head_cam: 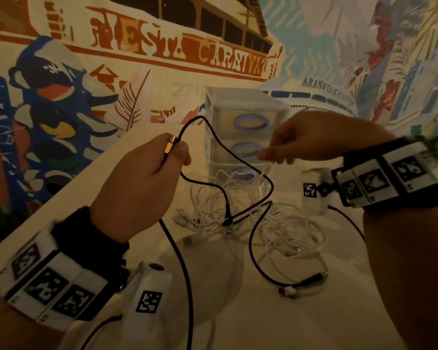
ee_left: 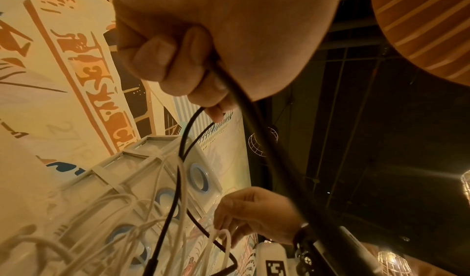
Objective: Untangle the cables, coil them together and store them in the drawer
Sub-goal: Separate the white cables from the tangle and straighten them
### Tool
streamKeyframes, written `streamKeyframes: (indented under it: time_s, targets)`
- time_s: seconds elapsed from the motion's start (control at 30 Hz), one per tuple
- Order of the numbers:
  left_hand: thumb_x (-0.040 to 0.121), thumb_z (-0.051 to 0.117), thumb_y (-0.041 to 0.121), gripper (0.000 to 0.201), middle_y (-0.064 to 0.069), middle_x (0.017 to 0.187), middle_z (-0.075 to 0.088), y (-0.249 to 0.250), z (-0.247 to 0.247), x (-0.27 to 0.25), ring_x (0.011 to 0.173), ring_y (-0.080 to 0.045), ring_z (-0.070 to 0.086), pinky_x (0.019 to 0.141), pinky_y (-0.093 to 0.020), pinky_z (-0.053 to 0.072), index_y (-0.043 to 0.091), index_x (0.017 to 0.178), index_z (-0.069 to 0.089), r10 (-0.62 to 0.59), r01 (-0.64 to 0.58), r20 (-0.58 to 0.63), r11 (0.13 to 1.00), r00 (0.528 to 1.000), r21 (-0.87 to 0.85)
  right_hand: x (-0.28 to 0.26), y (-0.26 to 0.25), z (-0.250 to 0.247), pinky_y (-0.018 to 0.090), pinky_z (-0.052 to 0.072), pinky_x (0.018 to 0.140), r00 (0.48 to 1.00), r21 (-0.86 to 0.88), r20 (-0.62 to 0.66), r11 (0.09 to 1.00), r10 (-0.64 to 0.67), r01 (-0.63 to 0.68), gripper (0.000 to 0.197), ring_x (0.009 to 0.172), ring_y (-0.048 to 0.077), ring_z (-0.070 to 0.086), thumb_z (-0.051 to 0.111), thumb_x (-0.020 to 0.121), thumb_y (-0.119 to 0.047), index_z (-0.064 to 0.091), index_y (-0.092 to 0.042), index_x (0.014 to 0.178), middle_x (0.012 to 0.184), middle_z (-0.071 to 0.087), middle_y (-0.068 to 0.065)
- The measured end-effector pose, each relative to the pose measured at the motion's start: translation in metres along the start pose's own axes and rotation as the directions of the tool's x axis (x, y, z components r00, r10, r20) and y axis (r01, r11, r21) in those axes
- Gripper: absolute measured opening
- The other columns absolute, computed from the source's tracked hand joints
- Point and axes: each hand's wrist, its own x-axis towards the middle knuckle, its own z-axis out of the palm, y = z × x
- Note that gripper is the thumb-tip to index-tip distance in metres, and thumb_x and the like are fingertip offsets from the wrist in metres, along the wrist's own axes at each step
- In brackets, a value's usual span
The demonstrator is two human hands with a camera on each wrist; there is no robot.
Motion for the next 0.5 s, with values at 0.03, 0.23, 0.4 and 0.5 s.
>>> streamKeyframes:
  time_s: [0.03, 0.23, 0.4, 0.5]
  targets:
    - [0.103, 0.037, 0.039, 0.031, 0.021, 0.056, 0.052, 0.000, 0.000, 0.000, 0.054, -0.002, 0.046, 0.054, -0.027, 0.030, 0.025, 0.087, 0.059, -0.004, 0.004, 0.002, 1.000, 1.000, -0.005, 0.004, 0.000, 0.005, 0.030, 0.055, 0.079, 0.997, -0.015, 0.075, 1.000, 0.018, -0.017, 0.063, 0.071, -0.002, 0.069, 0.050, 0.070, -0.087, 0.076, -0.031, 0.082, 0.076, 0.076, -0.014]
    - [0.103, 0.040, 0.036, 0.029, 0.010, 0.052, 0.048, -0.001, 0.000, 0.000, 0.052, -0.004, 0.045, 0.055, -0.030, 0.033, 0.024, 0.085, 0.060, 0.017, -0.018, -0.021, 0.999, 1.000, -0.030, 0.006, -0.006, 0.013, 0.030, 0.059, 0.074, 0.978, 0.161, 0.203, 0.983, 0.049, -0.082, 0.062, 0.073, 0.005, 0.075, 0.067, 0.075, -0.072, 0.059, -0.019, 0.106, 0.082, 0.078, -0.010]
    - [0.102, 0.040, 0.035, 0.029, 0.005, 0.052, 0.042, -0.002, 0.000, 0.000, 0.052, -0.005, 0.045, 0.055, -0.030, 0.032, 0.023, 0.085, 0.061, 0.017, -0.018, -0.029, 1.000, 0.999, -0.019, 0.000, -0.009, 0.007, 0.033, 0.057, 0.089, 0.956, 0.052, 0.291, 0.996, 0.049, -0.067, 0.063, 0.082, 0.006, 0.074, 0.057, 0.073, -0.080, 0.075, -0.023, 0.094, 0.084, 0.077, -0.019]
    - [0.103, 0.040, 0.036, 0.030, 0.004, 0.052, 0.044, -0.002, 0.000, 0.000, 0.052, -0.005, 0.045, 0.055, -0.030, 0.033, 0.023, 0.085, 0.060, 0.007, -0.008, -0.019, 1.000, 1.000, -0.010, 0.006, -0.013, 0.017, 0.036, 0.058, 0.092, 0.941, 0.049, 0.338, 0.998, 0.026, -0.045, 0.047, 0.086, 0.009, 0.074, 0.063, 0.080, -0.071, 0.078, -0.028, 0.092, 0.085, 0.077, -0.018]
